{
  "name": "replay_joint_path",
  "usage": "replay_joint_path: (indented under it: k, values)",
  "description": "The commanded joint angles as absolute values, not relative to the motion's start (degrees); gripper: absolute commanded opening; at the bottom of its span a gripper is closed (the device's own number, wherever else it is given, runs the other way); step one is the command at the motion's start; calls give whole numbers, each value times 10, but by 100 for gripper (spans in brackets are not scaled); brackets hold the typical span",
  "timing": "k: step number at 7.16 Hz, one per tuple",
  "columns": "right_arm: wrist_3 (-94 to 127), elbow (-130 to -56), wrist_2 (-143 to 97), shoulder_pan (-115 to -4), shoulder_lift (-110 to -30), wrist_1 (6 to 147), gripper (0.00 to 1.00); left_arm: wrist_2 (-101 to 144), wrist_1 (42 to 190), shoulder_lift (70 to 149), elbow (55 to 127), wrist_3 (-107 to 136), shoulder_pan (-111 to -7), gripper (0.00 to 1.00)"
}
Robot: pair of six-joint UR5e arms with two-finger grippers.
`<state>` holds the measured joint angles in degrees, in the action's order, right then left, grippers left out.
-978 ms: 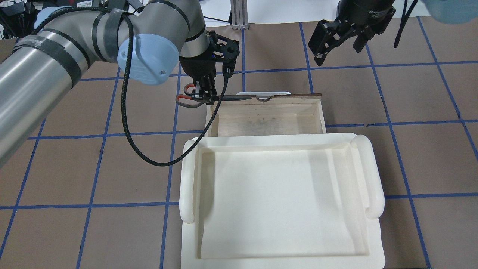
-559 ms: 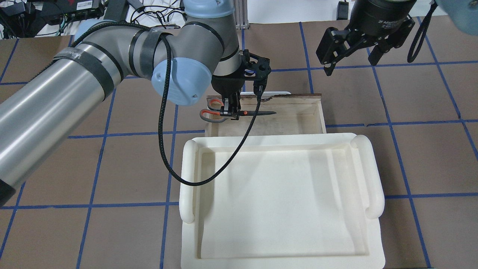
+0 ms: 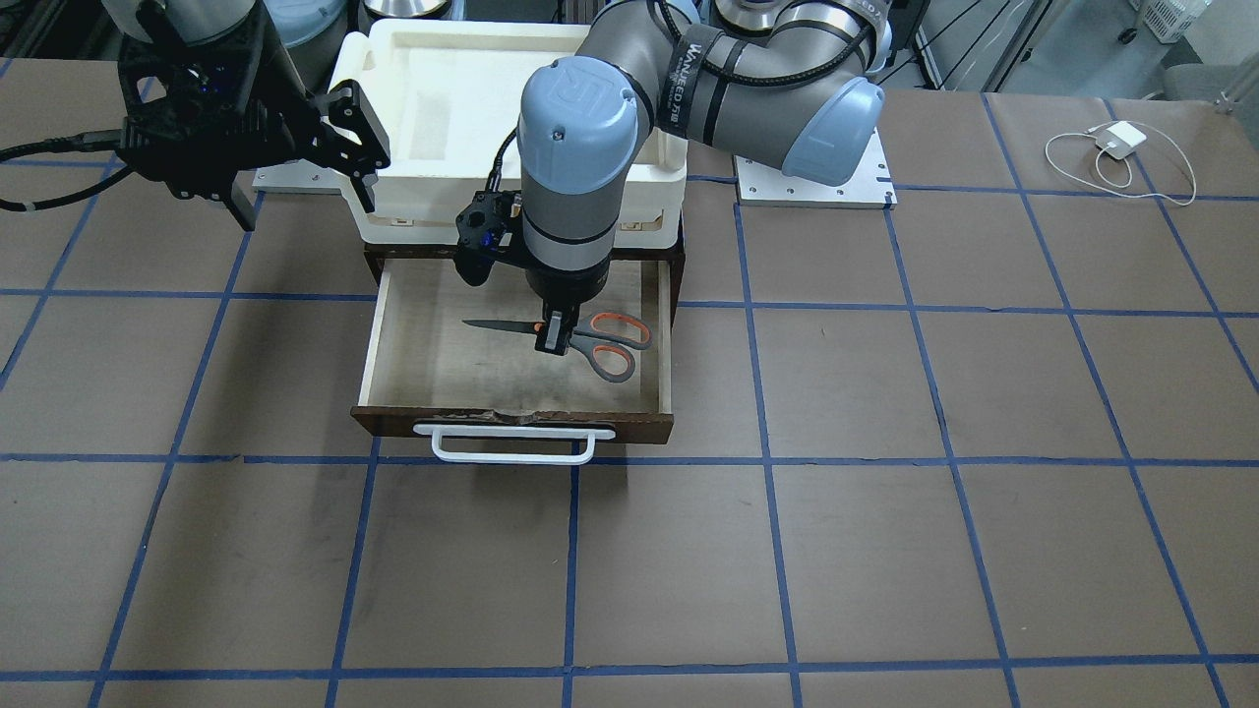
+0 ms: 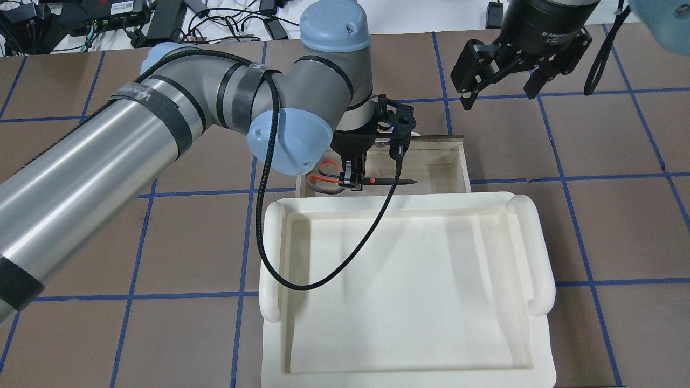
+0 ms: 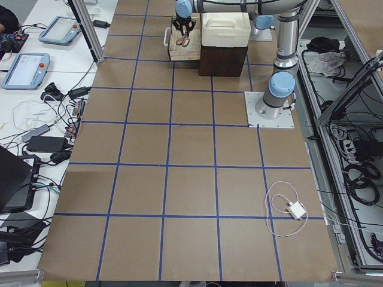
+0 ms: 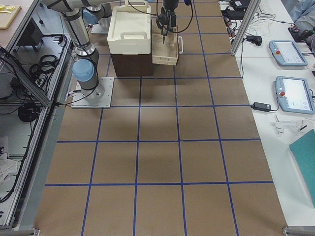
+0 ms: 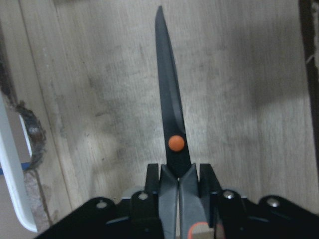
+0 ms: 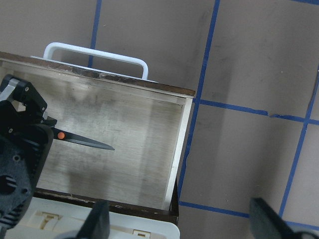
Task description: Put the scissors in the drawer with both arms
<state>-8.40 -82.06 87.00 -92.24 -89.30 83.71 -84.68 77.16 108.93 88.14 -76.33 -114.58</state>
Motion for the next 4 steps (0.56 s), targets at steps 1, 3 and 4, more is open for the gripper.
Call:
replay_joint_path:
  k: [1, 3, 4]
  values:
    - [-81, -821, 872, -922, -893, 838, 100, -847, 766, 1095, 893, -760, -1148, 1]
    - [-82, -821, 872, -922, -894, 837, 100, -849, 758, 1096, 892, -759, -1148, 68]
    - [-81, -821, 872, -923, -894, 836, 100, -848, 758, 1092, 890, -758, -1145, 77]
